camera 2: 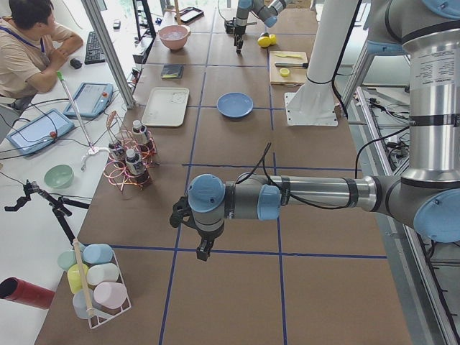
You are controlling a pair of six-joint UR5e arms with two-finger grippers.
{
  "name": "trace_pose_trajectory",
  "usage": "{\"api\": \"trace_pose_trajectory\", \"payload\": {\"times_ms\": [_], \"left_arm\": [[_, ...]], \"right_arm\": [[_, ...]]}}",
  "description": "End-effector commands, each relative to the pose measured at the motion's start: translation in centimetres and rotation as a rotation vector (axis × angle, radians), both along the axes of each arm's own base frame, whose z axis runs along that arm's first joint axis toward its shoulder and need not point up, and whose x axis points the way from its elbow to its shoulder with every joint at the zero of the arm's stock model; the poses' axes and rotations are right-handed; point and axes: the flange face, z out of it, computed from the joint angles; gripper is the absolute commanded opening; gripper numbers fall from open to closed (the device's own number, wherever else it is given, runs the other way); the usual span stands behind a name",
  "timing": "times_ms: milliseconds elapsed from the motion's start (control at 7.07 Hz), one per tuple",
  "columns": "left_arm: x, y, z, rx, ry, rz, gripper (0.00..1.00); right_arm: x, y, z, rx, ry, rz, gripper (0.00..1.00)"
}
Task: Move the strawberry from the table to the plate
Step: 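Close the right gripper on the red strawberry and lift it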
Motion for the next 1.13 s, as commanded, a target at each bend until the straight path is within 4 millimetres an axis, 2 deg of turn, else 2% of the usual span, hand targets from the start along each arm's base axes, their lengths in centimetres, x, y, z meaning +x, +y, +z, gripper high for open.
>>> {"api": "trace_pose_trajectory", "payload": {"times_ms": [0,142,283,425,566,708,849,991], "left_arm": [[0.0,0.0,0.1,-0.001,-0.001,0.001,1.00],[0.0,0.0,-0.2,0.003,0.001,0.001,1.00],[0.0,-0.1,-0.2,0.005,0.001,0.001,1.00],[0.1,-0.1,-0.1,0.002,0.001,0.002,1.00],[0.0,-0.1,-0.4,0.007,0.001,0.001,1.00],[0.0,-0.2,-0.6,0.011,-0.006,0.001,1.00],[0.0,0.1,0.2,-0.008,-0.003,0.002,1.00],[0.0,0.7,0.7,-0.021,0.000,0.001,1.00]], "right_arm": [[-0.9,0.7,0.0,-0.004,-0.001,-0.024,0.10],[-1.3,0.9,-0.3,-0.001,-0.008,-0.027,0.00],[-1.3,0.9,-0.6,0.002,-0.010,-0.027,0.00],[-2.0,0.6,-4.8,0.044,-0.066,-0.029,0.00],[-3.2,-0.2,-10.3,0.031,-0.120,0.008,0.00],[-6.5,-1.8,-17.4,-0.040,-0.146,0.059,0.00],[-10.1,-3.2,-24.3,-0.080,-0.146,0.075,0.00],[-14.5,-2.5,-30.5,-0.129,-0.139,0.077,0.00]]}}
